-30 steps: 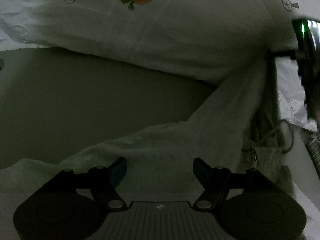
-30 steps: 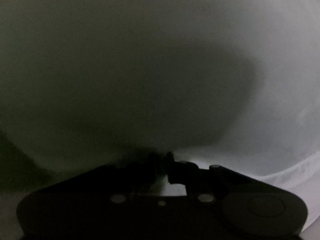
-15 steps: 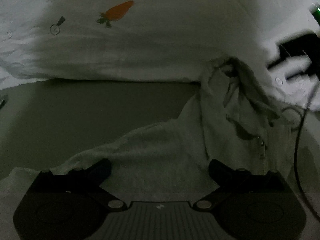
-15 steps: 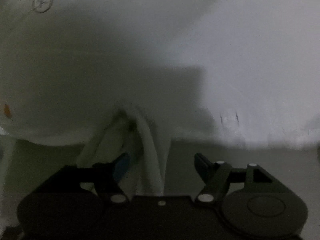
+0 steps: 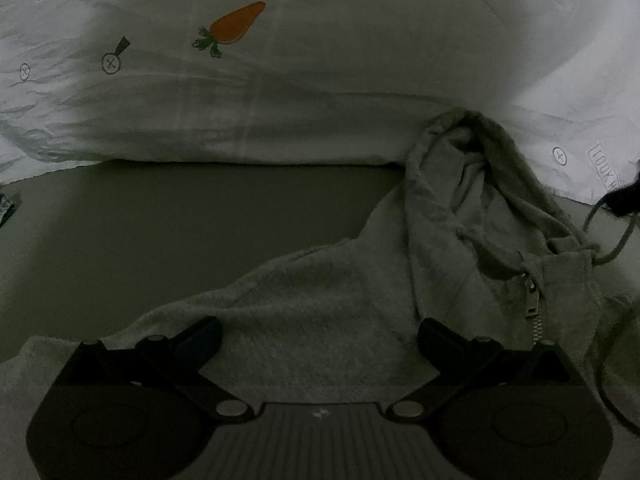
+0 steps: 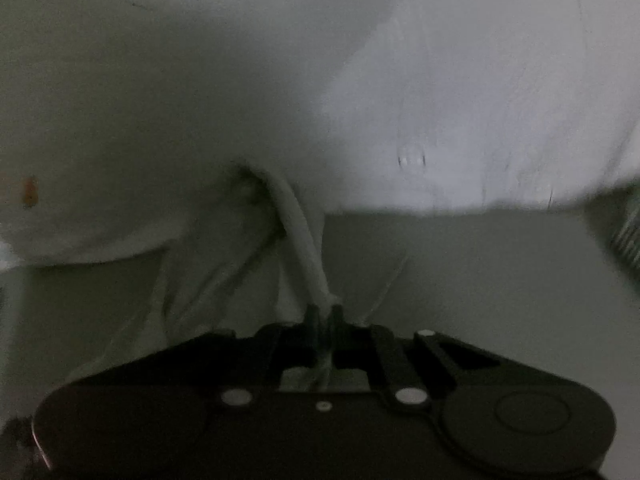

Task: Fold clothes

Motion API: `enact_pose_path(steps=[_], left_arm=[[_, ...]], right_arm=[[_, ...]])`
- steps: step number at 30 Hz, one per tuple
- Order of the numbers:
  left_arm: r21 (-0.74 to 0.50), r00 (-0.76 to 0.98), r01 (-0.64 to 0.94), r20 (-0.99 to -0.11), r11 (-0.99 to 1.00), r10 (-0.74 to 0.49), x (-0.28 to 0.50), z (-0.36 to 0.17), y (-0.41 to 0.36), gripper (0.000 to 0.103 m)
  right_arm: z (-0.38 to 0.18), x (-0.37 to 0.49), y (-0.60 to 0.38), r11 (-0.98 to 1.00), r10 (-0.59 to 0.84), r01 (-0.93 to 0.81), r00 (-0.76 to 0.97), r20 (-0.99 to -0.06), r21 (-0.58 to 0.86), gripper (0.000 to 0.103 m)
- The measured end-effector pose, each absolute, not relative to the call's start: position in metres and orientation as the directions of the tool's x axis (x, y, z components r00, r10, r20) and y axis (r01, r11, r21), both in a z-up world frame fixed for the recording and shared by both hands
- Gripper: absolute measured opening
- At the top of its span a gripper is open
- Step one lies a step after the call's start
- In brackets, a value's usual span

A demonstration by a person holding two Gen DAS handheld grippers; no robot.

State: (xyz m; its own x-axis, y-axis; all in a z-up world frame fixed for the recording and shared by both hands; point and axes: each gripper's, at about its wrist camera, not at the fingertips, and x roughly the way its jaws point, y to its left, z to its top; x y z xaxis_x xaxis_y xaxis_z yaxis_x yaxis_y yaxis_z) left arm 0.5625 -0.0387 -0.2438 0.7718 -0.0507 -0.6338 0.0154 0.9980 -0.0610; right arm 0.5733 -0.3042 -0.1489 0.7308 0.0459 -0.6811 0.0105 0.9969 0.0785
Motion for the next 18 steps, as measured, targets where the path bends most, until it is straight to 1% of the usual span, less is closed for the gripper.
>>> enact_pose_path(steps=[5, 7, 8, 9, 10, 11, 12, 14, 15, 16, 18], left_arm=[[-0.059, 0.771, 0.017, -0.635, 0.998, -0.051, 0.564, -0.244, -0.038, 0.103], [-0.057, 0.771, 0.017, -0.635, 0.998, -0.049, 0.564, -0.244, -0.039, 0.103], [-0.056, 0.771, 0.017, -0.635, 0.998, -0.049, 0.564, -0.244, -0.039, 0.103], [-0.056, 0.771, 0.017, -0.635, 0.998, -0.049, 0.564, -0.244, -0.039, 0.103], [-0.055, 0.771, 0.018, -0.635, 0.998, -0.049, 0.564, -0.244, -0.039, 0.103], [-0.054, 0.771, 0.018, -0.635, 0.998, -0.048, 0.565, -0.244, -0.039, 0.103], [-0.054, 0.771, 0.018, -0.635, 0.998, -0.048, 0.565, -0.244, -0.039, 0.103], [-0.054, 0.771, 0.017, -0.636, 0.998, -0.047, 0.565, -0.244, -0.039, 0.103], [-0.054, 0.771, 0.017, -0.636, 0.998, -0.047, 0.565, -0.244, -0.039, 0.103], [-0.053, 0.771, 0.016, -0.636, 0.998, -0.047, 0.565, -0.244, -0.039, 0.103], [-0.053, 0.771, 0.016, -0.636, 0.998, -0.046, 0.565, -0.244, -0.039, 0.103]], right_arm=[[-0.103, 0.514, -0.282, 0.997, -0.015, -0.024, 0.861, -0.508, -0.071, 0.005], [-0.09, 0.477, -0.27, 0.986, -0.031, -0.045, 0.893, -0.449, -0.158, 0.006], [-0.089, 0.462, -0.262, 0.978, -0.024, -0.07, 0.899, -0.437, -0.198, 0.007], [-0.091, 0.447, -0.255, 0.966, -0.017, -0.098, 0.9, -0.435, -0.24, 0.011], [-0.096, 0.432, -0.25, 0.953, -0.013, -0.126, 0.891, -0.453, -0.276, 0.017], [-0.11, 0.431, -0.246, 0.949, -0.015, -0.141, 0.873, -0.488, -0.281, 0.034], [-0.12, 0.427, -0.248, 0.956, -0.014, -0.151, 0.83, -0.557, -0.25, 0.043], [-0.139, 0.433, -0.256, 0.981, 0.008, -0.141, 0.721, -0.693, -0.134, 0.042], [-0.144, 0.432, -0.261, 0.988, 0.017, -0.123, 0.681, -0.732, -0.092, 0.043], [-0.146, 0.433, -0.267, 0.994, 0.024, -0.098, 0.663, -0.748, -0.056, 0.043], [-0.144, 0.442, -0.278, 0.998, 0.016, -0.058, 0.673, -0.739, -0.032, 0.046]])
